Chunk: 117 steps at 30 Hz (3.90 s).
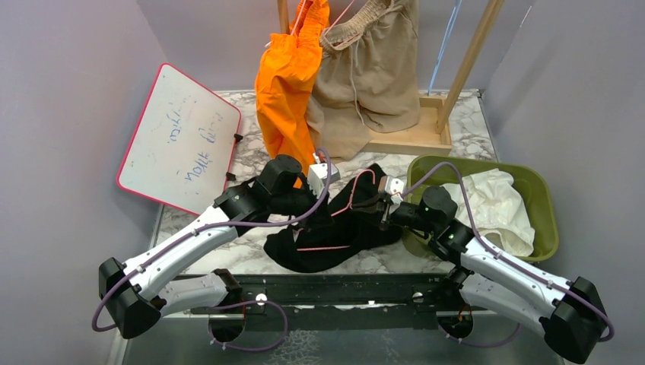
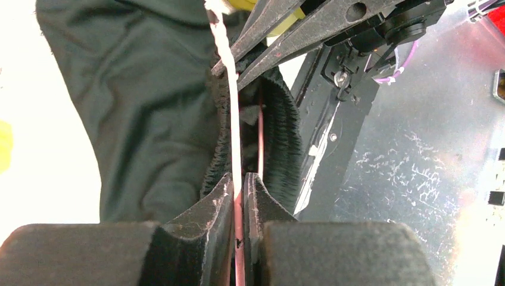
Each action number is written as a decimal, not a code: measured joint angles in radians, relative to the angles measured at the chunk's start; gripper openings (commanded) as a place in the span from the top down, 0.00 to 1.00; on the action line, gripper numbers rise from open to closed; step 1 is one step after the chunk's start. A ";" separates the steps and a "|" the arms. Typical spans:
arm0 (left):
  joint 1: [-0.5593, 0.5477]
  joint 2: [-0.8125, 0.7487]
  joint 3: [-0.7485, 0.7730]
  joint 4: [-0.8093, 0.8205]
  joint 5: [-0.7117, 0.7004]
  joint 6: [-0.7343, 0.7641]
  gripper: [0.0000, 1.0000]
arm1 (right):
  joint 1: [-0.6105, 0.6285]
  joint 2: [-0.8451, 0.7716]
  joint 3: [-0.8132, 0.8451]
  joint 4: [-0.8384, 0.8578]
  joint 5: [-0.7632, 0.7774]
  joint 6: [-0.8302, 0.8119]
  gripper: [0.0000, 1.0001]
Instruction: Remove the shorts from the hanger
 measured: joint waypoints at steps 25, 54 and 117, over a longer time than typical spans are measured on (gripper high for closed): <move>-0.011 -0.113 -0.096 0.040 -0.229 0.046 1.00 | -0.001 -0.100 -0.019 -0.021 0.150 0.195 0.41; -0.011 -0.237 -0.143 0.094 -0.342 0.033 1.00 | 0.084 0.235 0.436 -0.520 0.359 0.455 0.50; -0.011 -0.568 -0.251 0.106 -0.448 -0.059 1.00 | -0.079 0.385 0.449 -0.589 0.611 0.542 0.97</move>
